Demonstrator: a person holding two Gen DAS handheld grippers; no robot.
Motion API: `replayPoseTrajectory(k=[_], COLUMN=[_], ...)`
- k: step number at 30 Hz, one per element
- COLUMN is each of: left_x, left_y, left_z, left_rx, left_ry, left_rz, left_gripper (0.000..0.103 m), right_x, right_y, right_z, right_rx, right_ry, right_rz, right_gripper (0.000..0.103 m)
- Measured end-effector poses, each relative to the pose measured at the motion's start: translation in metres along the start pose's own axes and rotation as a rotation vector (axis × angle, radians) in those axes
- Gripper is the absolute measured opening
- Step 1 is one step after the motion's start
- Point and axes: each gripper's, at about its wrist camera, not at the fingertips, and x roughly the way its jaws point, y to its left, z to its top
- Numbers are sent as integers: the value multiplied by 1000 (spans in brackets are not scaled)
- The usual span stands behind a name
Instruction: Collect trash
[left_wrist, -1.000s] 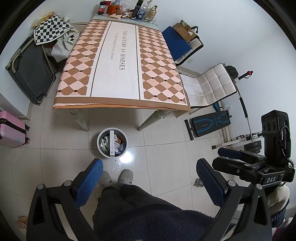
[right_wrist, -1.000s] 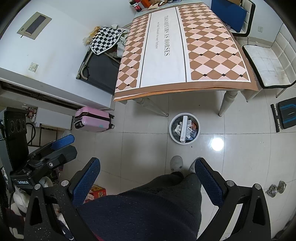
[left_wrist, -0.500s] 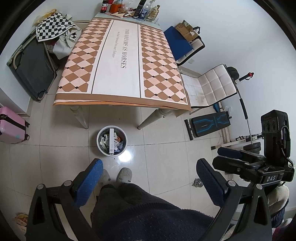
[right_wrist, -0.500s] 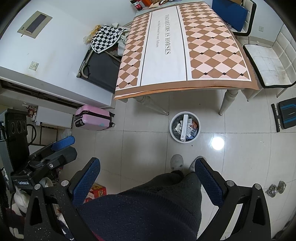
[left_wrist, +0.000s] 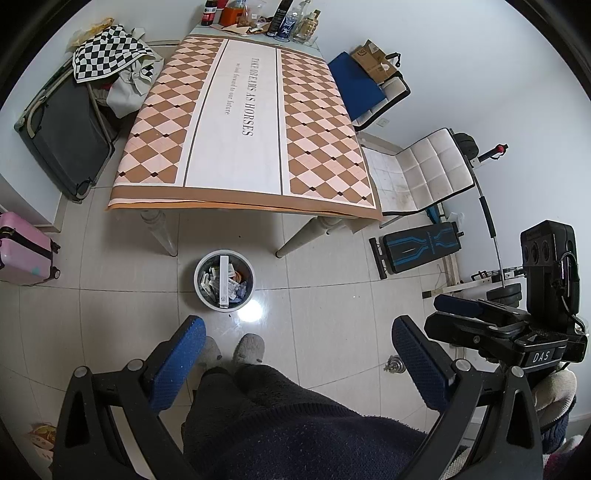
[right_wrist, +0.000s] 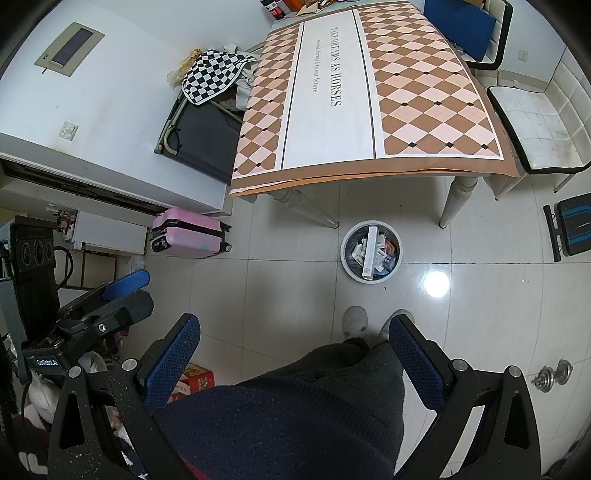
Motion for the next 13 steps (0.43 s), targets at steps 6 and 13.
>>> replayPoseTrajectory(k=[6, 13], left_x=[1, -2], left_y=[-1, 2], left_z=[1, -2], left_rx=[-3, -17], left_ry=[0, -3], left_rz=[0, -2], left_gripper=[103, 103], right_x=[1, 2], right_y=[0, 2], right_z=[-2, -2], right_rx=[0, -6], right_ry=[4, 10], right_rz=[4, 8], right_gripper=[103, 103])
